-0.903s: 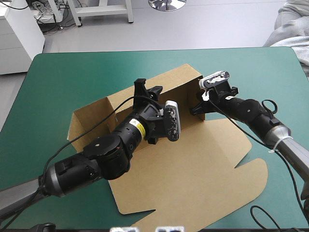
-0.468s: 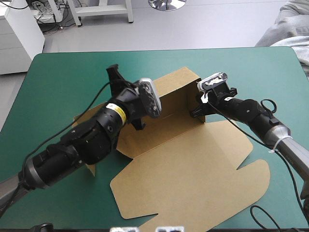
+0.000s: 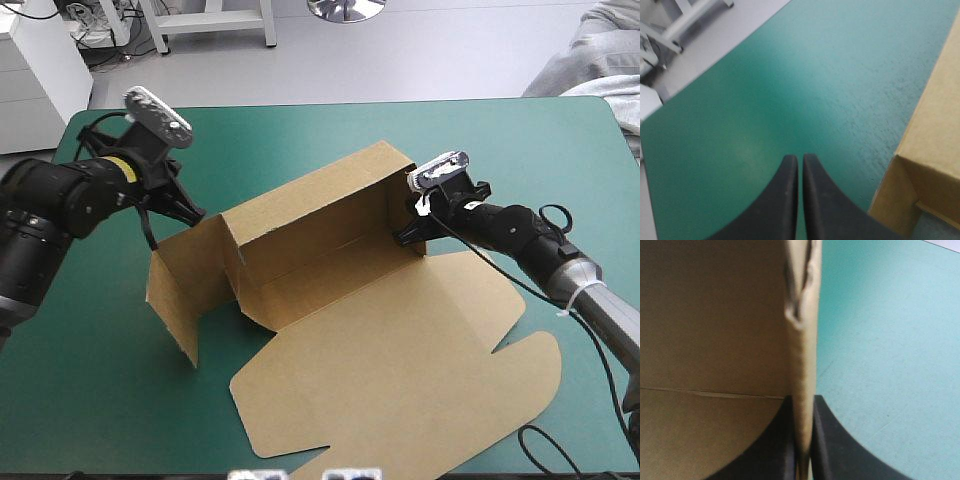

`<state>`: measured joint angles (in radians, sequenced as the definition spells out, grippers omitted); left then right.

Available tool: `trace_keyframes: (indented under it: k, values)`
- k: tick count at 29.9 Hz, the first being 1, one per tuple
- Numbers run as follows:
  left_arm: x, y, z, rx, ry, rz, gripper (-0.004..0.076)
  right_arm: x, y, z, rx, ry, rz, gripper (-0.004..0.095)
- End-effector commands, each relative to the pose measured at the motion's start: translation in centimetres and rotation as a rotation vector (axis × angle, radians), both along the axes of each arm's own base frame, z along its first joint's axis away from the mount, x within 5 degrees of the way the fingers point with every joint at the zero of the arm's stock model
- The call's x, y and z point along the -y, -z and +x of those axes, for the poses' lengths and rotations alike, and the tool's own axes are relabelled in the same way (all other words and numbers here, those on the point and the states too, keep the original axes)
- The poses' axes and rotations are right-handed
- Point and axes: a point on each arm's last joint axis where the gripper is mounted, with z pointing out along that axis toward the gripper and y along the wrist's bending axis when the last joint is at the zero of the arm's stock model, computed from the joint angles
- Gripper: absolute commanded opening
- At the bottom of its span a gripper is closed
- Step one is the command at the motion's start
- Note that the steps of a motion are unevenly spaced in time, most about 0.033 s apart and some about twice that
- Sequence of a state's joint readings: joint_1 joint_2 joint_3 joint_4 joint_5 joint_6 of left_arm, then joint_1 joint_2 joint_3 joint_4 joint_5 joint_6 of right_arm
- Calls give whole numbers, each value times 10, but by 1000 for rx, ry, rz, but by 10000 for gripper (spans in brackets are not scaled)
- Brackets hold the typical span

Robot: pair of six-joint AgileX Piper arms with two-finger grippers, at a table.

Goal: Fold the box

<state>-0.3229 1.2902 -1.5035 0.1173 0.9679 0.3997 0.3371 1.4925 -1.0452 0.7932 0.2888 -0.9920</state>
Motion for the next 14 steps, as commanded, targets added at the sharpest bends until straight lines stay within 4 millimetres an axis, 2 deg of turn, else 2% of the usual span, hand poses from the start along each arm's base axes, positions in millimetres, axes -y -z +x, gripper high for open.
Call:
trace_keyframes:
  k: [1,7,10,14]
  values:
    - [-27,-18,-8,12,-82,-167,15,3,-27,-2,81,19,40,-19]
    - [-66,-9,-11,-130,-243,-292,10,2,-30,-3,61,-2,32,-19]
    - [-76,-7,-14,-176,-279,-323,5,0,-35,-4,26,-29,15,-19]
    - [-79,0,-17,-218,-293,-330,5,2,-42,-9,-64,-68,-70,-19]
